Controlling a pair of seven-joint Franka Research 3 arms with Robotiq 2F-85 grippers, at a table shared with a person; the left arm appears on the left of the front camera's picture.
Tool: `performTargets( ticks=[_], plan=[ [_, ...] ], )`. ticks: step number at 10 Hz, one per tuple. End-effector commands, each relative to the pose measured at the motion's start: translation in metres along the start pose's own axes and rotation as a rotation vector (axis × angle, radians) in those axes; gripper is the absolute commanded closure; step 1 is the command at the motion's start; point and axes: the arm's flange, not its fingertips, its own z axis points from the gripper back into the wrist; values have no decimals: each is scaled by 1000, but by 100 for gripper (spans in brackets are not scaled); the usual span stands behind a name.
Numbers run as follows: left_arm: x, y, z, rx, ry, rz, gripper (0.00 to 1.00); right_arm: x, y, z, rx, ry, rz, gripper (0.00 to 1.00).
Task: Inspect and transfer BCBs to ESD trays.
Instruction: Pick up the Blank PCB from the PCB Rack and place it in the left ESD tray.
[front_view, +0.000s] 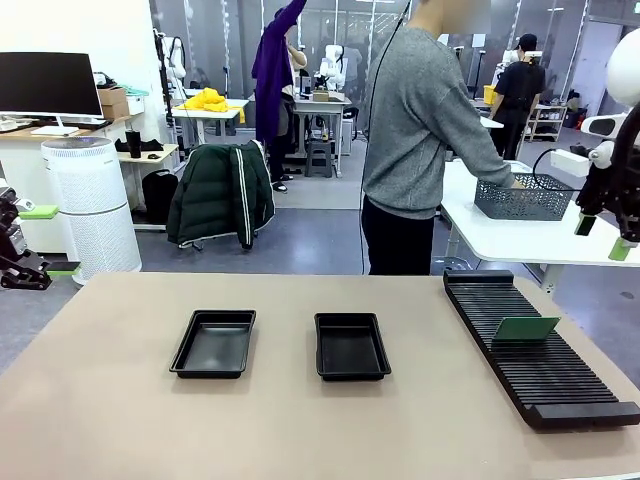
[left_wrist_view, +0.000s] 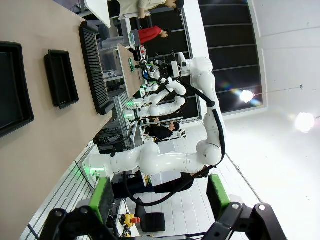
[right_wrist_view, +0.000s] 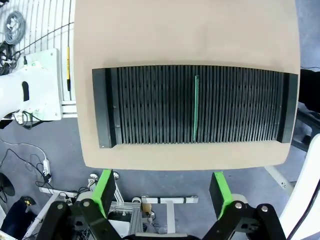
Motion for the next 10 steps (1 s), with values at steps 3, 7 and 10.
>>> performTargets(
  ticks=[3,7,10],
  plan=[
    [-1,-1,1,0,-3,-3,0,3,-10,-49,-42,9,81,0],
    [-1,-1,1,0,-3,-3,0,3,-10,-91,-110,8,122,0],
    [-1,-1,1,0,-3,-3,0,5,-15,-120,-142,-19,130,0]
  ],
)
